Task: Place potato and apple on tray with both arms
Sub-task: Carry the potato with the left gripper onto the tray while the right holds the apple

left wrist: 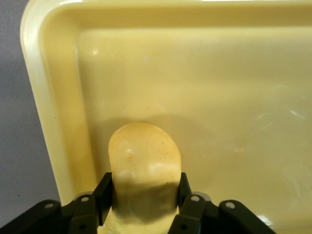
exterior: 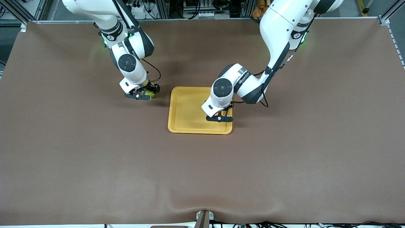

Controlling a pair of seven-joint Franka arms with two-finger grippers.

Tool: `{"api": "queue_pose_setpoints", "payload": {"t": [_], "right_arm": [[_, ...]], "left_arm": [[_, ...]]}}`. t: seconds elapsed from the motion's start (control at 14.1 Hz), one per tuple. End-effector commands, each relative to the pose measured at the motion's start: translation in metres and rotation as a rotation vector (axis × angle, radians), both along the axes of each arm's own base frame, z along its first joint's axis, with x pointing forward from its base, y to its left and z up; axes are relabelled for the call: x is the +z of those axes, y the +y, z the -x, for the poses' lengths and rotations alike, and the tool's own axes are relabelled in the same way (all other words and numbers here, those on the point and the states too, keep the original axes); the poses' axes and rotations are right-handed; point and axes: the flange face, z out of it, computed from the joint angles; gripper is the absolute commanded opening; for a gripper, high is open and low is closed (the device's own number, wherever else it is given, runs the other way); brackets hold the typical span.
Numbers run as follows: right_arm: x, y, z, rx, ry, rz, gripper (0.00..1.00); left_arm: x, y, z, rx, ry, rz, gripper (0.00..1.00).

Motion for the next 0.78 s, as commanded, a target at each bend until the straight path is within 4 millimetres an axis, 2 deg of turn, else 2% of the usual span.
{"api": "queue_pose_setpoints", "payload": {"t": [0.0, 0.28, 0.71], "right_arm": [[0.0, 0.005, 0.004, -0.008, 0.003, 0.001, 0.0], [0.013, 0.005, -0.009, -0.023, 0.028, 0.012, 0.0], [0.049, 0.024, -0.038, -0.04, 0.055, 0.022, 0.0]], "left_arm": [[0.003, -0.003, -0.005, 0.013, -0.019, -0.018, 0.59], [0.003, 0.001, -0.008, 0.017, -0.019, -0.022, 0.58], [0.007, 0.01, -0.016, 0.02, -0.034, -0.036, 0.58]]}}
